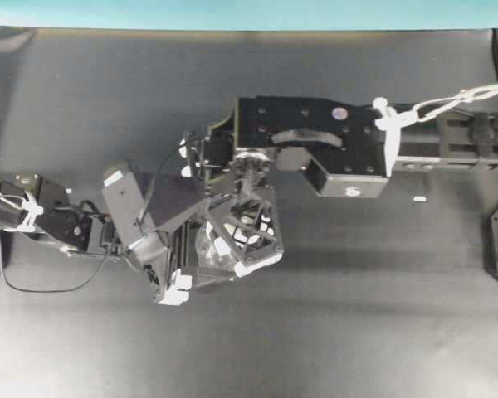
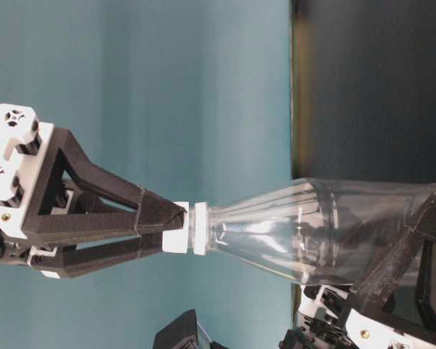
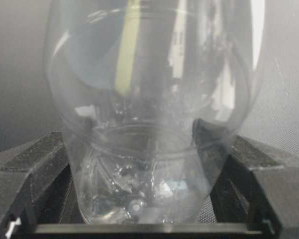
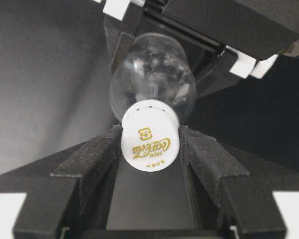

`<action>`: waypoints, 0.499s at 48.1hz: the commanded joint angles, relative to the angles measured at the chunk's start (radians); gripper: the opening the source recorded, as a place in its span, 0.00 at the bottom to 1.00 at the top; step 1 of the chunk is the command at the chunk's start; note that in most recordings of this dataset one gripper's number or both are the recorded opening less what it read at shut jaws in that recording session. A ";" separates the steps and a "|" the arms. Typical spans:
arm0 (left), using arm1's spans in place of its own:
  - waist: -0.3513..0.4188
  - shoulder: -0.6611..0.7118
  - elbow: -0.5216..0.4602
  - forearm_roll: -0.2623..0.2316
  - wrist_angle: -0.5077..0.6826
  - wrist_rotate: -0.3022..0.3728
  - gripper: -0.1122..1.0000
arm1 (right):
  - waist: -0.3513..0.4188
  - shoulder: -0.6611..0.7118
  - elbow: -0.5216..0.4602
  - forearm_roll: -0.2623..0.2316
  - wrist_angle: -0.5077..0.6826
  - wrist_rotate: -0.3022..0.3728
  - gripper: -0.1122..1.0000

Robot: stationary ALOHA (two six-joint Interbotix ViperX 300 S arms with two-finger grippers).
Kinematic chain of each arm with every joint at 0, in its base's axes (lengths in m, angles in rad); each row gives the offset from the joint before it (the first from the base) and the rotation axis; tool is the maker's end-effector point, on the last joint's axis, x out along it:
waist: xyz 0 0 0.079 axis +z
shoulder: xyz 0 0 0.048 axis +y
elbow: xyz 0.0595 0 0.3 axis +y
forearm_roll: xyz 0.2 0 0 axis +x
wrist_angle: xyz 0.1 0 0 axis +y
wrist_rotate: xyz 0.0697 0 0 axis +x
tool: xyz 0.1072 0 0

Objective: Open the bottle cap by holding the bottle with the left arm and twisting the cap with the right arm.

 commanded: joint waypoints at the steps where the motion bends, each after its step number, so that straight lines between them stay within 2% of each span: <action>1: 0.003 -0.009 -0.003 0.002 -0.003 -0.005 0.83 | 0.000 -0.021 0.011 0.002 -0.003 0.012 0.49; 6: 0.003 -0.009 -0.003 0.002 -0.003 -0.003 0.83 | -0.002 -0.043 0.025 0.000 -0.032 0.017 0.72; 9: 0.003 -0.009 -0.003 0.002 -0.003 -0.005 0.83 | -0.003 -0.058 0.025 0.000 -0.041 0.025 0.81; 17: 0.002 -0.009 -0.002 0.002 -0.003 -0.005 0.83 | -0.023 -0.132 0.025 -0.006 -0.051 0.067 0.80; 24: 0.008 -0.009 0.002 0.003 -0.002 -0.005 0.83 | -0.025 -0.210 0.064 -0.038 -0.044 0.120 0.80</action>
